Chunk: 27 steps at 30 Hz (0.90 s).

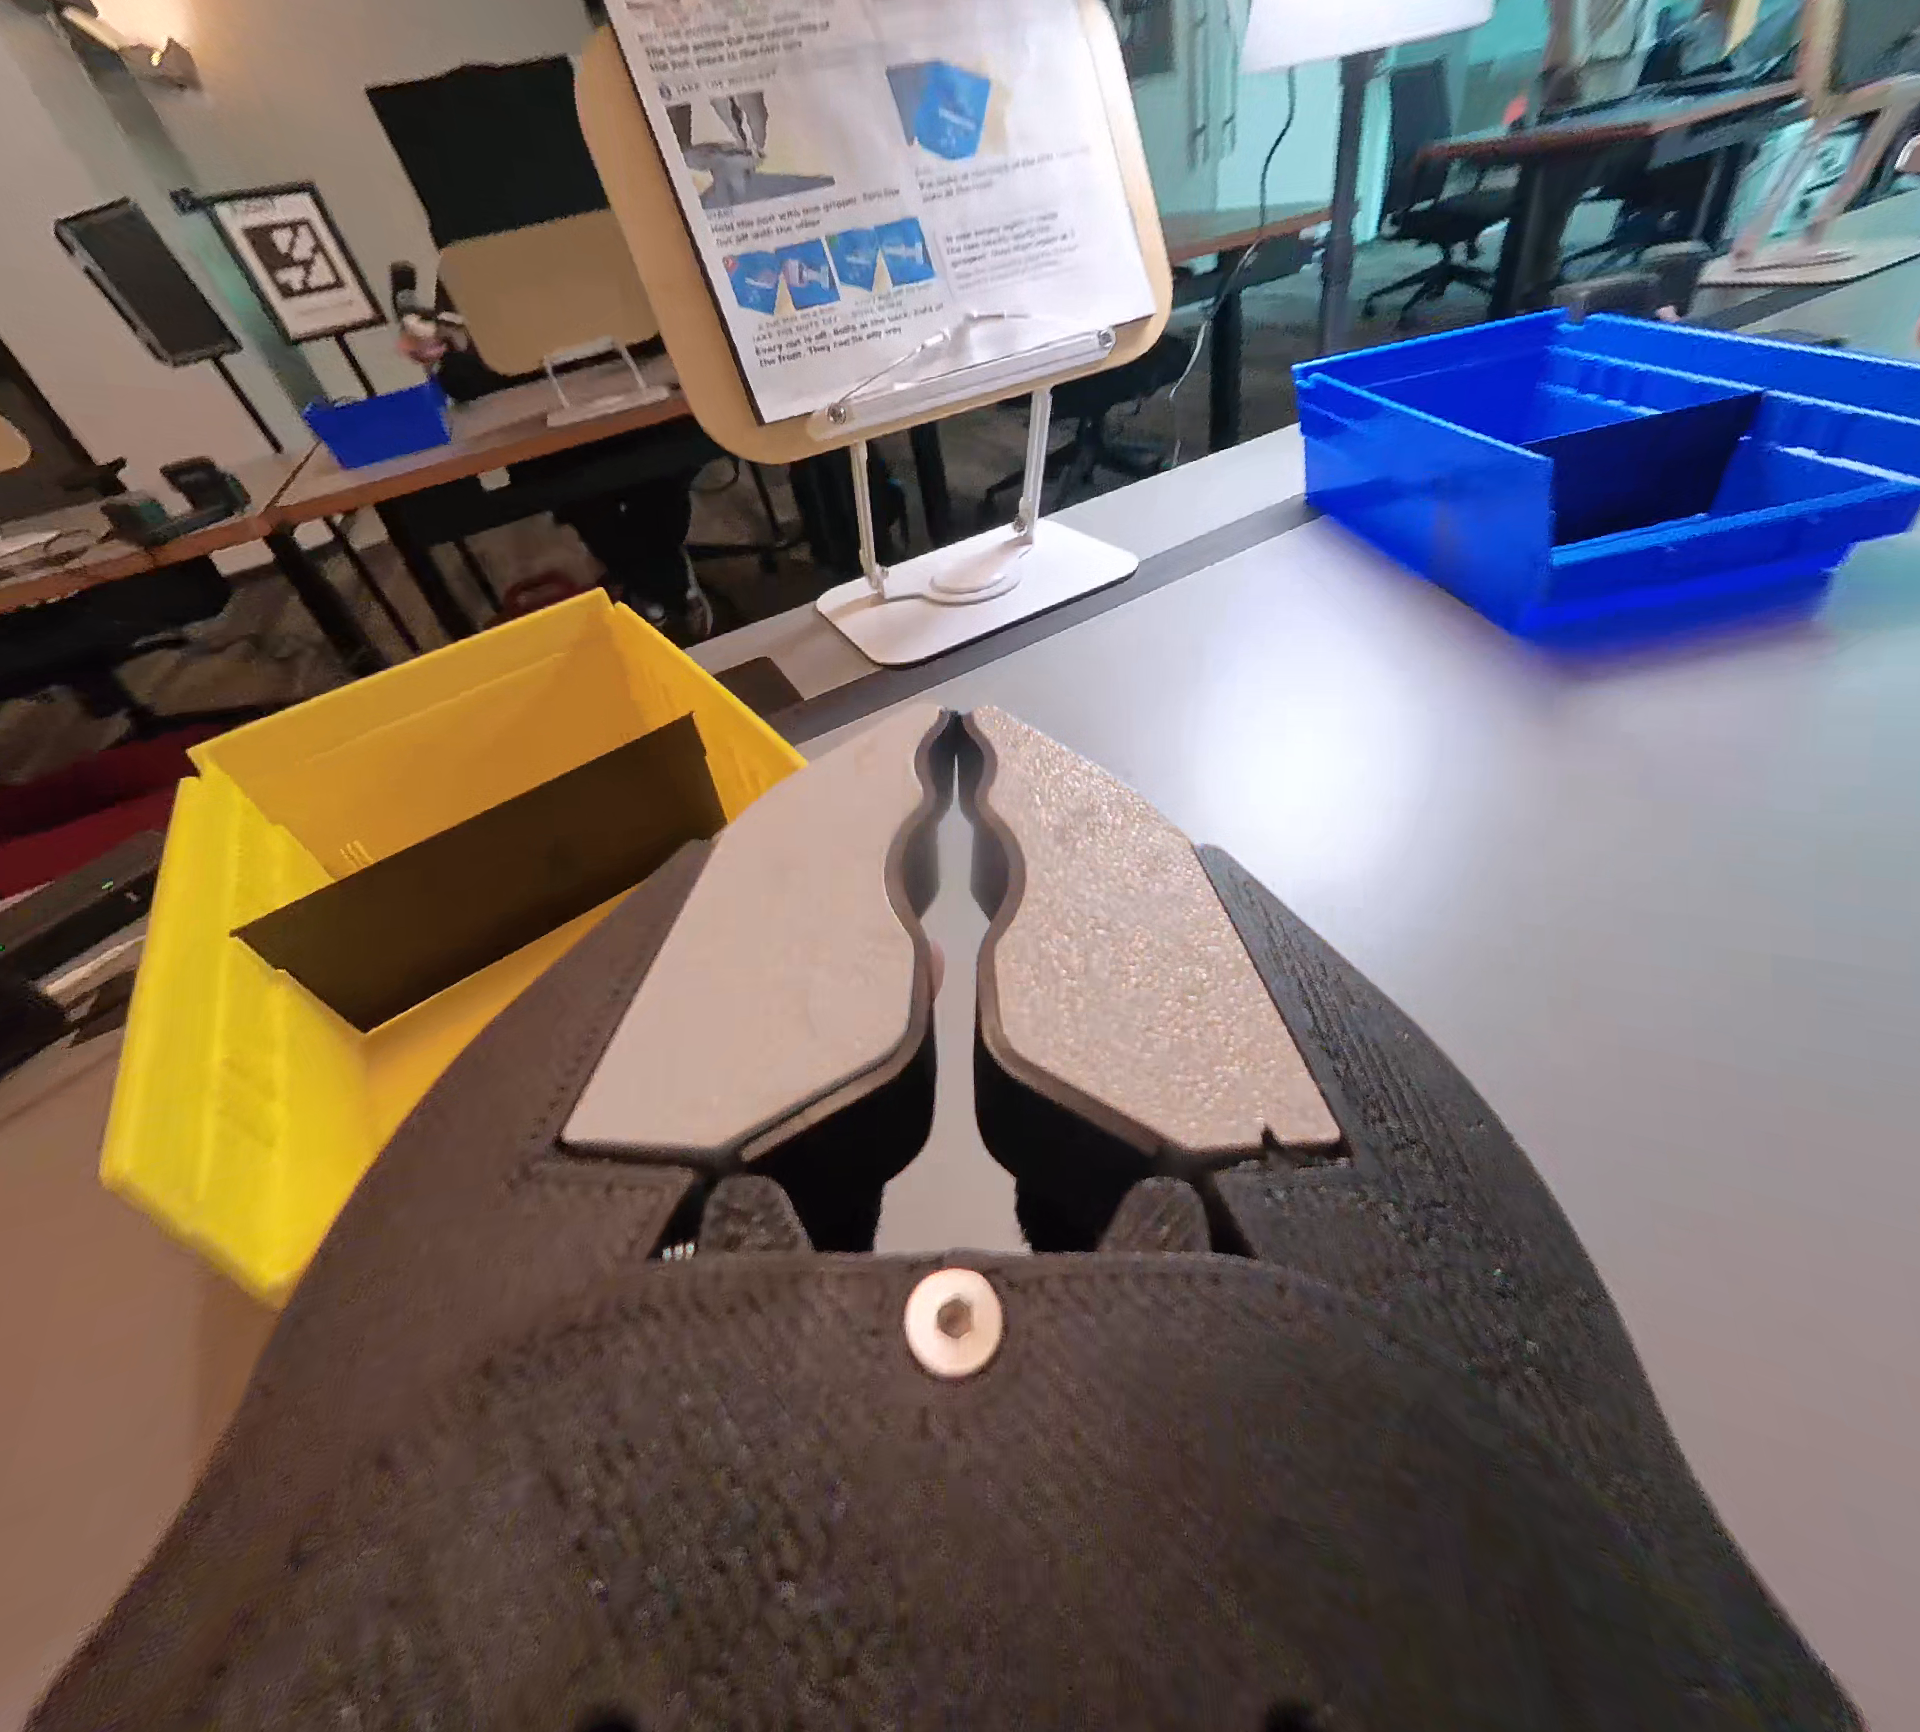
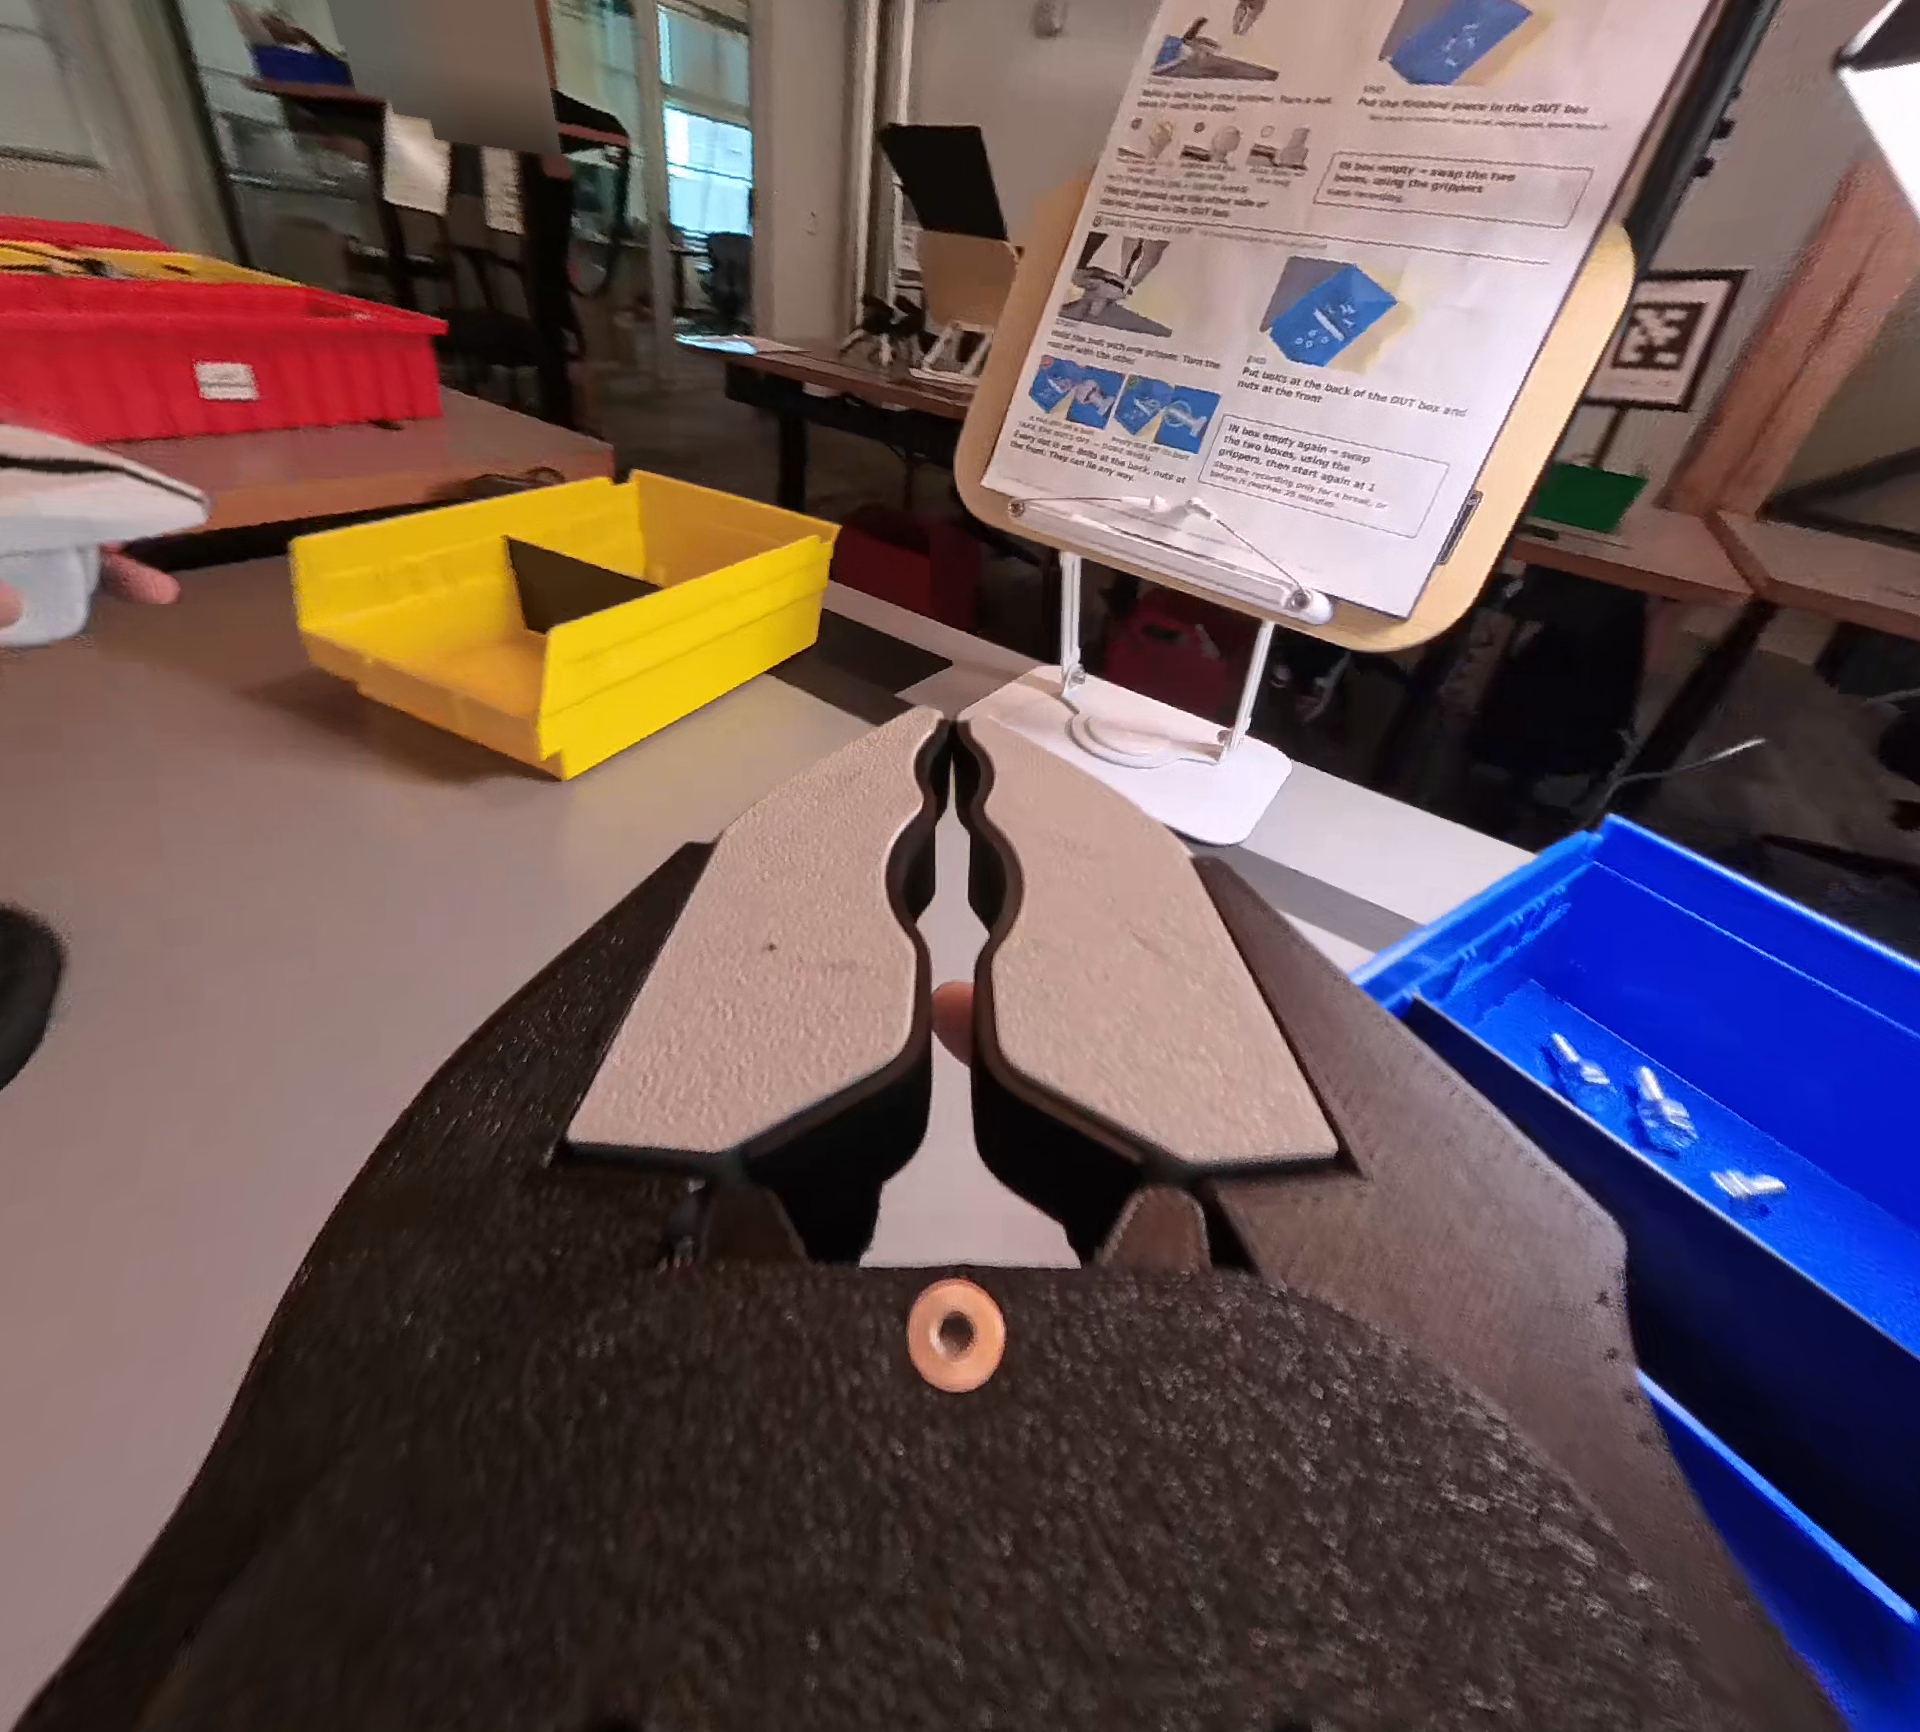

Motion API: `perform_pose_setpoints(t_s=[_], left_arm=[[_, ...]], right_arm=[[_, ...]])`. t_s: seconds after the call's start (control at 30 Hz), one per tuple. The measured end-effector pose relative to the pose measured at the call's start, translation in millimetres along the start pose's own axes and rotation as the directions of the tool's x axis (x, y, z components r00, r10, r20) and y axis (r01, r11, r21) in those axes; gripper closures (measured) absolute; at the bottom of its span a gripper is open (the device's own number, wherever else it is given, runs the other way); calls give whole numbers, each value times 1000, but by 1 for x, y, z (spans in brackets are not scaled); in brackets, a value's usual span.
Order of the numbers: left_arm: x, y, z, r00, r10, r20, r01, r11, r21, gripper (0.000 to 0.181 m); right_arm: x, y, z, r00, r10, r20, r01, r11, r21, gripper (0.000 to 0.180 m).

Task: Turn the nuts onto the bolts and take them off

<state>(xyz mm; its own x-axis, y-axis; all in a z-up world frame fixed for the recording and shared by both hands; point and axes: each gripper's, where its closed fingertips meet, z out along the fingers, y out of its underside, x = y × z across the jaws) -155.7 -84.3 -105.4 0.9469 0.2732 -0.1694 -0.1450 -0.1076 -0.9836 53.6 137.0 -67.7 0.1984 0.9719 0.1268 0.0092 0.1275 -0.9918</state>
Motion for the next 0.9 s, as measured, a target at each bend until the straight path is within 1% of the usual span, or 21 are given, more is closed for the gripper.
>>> perform_pose_setpoints(t_s=[0.1, 0.17, 0.27, 0.33, 0.43, 0.53, 0.6, 0.67, 0.73, 0.8, 0.87, 0.9], left_arm=[[14, -10, 37, 999, -52, 0, 52, 999, -13, 180], [28, -8, 63, 993, -118, -31, 117, 993, -25, 180], [49, 13, 96, 993, -117, -29, 115, 991, -62, 176], [67, 35, 107, 993, -115, -38, 110, 988, -104, 175], [97, 53, 106, 994, -63, -94, 50, 990, -135, 175], [118, 51, 100, 989, -49, -141, 32, 992, -120, 177], [127, 46, 97, 982, -57, -179, 40, 994, -100, 176], [130, 47, 96, 976, -63, -207, 44, 994, -98, 172], [132, 52, 96, 964, -86, -250, 61, 992, -109, 160], [128, 55, 98, 960, -94, -264, 68, 992, -107, 150], [119, 55, 101, 963, -86, -256, 63, 993, -99, 148], [111, 52, 102, 966, -78, -245, 59, 995, -84, 151]], right_arm=[[-11, 1, 43, 998, 0, -69, -1, 1000, -15, 178], [-23, 18, 66, 996, 33, -78, -35, 999, -34, 175], [-46, 58, 88, 994, 87, -69, -92, 993, -73, 168], [-62, 80, 92, 994, 93, -53, -99, 988, -117, 166], [-76, 93, 91, 998, 40, -45, -46, 988, -145, 165], [-86, 98, 91, 998, 60, -15, -62, 983, -171, 165], [-88, 99, 91, 999, 32, -12, -33, 985, -172, 166], [-90, 104, 91, 1000, 11, 2, -10, 983, -183, 165], [-94, 112, 93, 1000, -15, 21, 19, 979, -201, 161], [-99, 119, 96, 998, -31, 50, 41, 975, -219, 157], [-107, 126, 98, 995, -13, 98, 36, 971, -236, 150], [-110, 130, 99, 993, -12, 120, 42, 967, -253, 144]])
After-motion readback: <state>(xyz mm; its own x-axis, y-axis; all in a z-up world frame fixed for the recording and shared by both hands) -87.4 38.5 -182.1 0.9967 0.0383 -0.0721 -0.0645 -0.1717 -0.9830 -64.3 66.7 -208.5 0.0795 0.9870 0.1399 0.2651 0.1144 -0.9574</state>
